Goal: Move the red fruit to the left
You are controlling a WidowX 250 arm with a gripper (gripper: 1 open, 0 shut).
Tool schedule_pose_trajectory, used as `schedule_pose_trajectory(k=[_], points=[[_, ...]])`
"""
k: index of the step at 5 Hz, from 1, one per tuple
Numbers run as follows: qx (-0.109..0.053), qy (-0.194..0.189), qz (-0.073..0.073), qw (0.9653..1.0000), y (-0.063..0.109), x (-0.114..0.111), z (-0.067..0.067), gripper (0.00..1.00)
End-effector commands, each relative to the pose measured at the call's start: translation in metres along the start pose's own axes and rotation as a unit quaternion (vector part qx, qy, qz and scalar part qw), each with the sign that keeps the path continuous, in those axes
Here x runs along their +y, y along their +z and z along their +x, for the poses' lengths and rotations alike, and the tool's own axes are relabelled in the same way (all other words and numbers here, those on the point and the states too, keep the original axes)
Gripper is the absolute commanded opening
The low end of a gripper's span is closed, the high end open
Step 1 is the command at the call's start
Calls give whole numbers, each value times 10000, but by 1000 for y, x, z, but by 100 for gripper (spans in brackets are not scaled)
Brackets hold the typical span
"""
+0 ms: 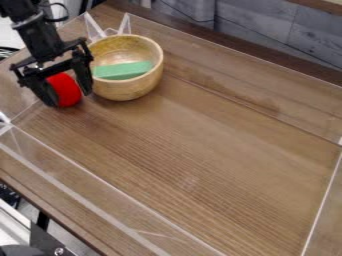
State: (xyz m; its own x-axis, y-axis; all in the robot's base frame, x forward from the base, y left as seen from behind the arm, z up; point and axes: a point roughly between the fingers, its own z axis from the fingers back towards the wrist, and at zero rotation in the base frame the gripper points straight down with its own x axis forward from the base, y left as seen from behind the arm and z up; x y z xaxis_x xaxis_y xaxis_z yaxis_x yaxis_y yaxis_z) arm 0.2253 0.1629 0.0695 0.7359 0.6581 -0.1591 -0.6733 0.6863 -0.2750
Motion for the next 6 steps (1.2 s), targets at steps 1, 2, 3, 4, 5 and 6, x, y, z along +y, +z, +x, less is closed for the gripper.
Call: schedule_pose_trajectory(k=[1,2,3,4,5,6], points=[[-293,20,6,9996,17,-12,-1,100],[-320,99,-4,9994,17,-20,-1,0],[-294,12,11,9996,10,-15,1,0],[-263,-82,29,9996,0,-10,5,0],[-306,115,13,9995,-2,-9,9,0],[-348,313,-3,9989,-4,-8,13,0]])
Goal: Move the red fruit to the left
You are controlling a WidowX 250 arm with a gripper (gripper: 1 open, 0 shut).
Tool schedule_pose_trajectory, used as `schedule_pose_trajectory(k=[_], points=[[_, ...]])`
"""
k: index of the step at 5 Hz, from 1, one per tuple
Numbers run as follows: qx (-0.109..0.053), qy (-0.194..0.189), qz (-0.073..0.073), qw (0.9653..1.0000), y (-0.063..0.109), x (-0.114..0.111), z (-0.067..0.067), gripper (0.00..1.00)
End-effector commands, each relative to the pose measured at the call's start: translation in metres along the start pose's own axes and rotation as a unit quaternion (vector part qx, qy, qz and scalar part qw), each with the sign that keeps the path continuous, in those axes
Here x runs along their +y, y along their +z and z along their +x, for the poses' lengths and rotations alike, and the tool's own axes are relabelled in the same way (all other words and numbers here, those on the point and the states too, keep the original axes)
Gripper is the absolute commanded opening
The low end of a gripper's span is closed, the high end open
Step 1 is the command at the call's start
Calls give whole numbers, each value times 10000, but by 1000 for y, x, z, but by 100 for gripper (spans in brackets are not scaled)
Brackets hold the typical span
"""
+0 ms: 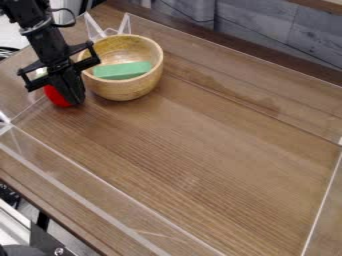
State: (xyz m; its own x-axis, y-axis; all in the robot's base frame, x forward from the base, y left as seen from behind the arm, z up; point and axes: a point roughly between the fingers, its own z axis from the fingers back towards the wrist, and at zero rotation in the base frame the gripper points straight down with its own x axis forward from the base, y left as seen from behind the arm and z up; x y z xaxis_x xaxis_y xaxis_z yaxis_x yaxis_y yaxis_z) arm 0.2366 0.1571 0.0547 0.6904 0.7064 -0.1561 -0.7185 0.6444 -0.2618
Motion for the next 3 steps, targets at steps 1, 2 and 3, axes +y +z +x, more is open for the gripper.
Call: schedule_pose_trajectory(k=[1,2,3], points=[[-178,-175,12,9997,4,-7,4,0],[-113,-349,54,9993,-3,-13,1,0],[-202,65,14,9998,-2,-8,2,0]])
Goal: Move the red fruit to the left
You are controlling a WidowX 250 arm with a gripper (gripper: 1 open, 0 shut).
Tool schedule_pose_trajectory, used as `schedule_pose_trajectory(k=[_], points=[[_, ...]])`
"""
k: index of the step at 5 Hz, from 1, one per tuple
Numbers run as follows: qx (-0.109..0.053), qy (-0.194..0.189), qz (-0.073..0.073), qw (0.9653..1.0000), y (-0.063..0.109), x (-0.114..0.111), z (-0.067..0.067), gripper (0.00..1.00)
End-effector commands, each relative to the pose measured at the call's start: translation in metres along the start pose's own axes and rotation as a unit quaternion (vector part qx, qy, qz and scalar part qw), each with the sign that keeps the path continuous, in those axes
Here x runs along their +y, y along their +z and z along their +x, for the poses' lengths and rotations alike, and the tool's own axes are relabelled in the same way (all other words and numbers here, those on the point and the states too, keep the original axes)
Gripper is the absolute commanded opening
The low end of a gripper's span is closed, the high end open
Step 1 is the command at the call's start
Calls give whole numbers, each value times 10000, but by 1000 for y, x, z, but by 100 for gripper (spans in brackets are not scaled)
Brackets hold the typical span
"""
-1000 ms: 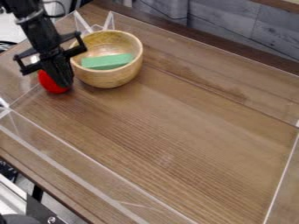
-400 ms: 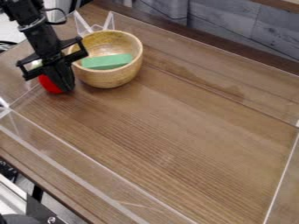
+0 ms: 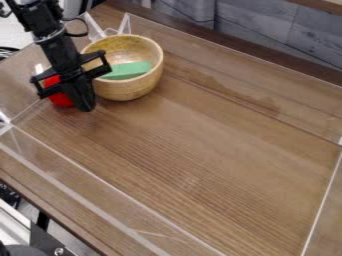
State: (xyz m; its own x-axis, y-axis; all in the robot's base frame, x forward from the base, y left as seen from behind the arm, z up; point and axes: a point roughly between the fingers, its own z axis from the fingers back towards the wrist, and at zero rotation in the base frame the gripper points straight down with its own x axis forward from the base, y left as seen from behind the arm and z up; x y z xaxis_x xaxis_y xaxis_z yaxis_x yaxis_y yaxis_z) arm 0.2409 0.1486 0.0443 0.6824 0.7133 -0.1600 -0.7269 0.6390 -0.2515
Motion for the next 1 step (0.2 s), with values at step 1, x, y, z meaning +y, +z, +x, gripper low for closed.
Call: schedule_pose_trajectory(k=[1], points=[[-289,433,-71,9986,12,4,4,0]])
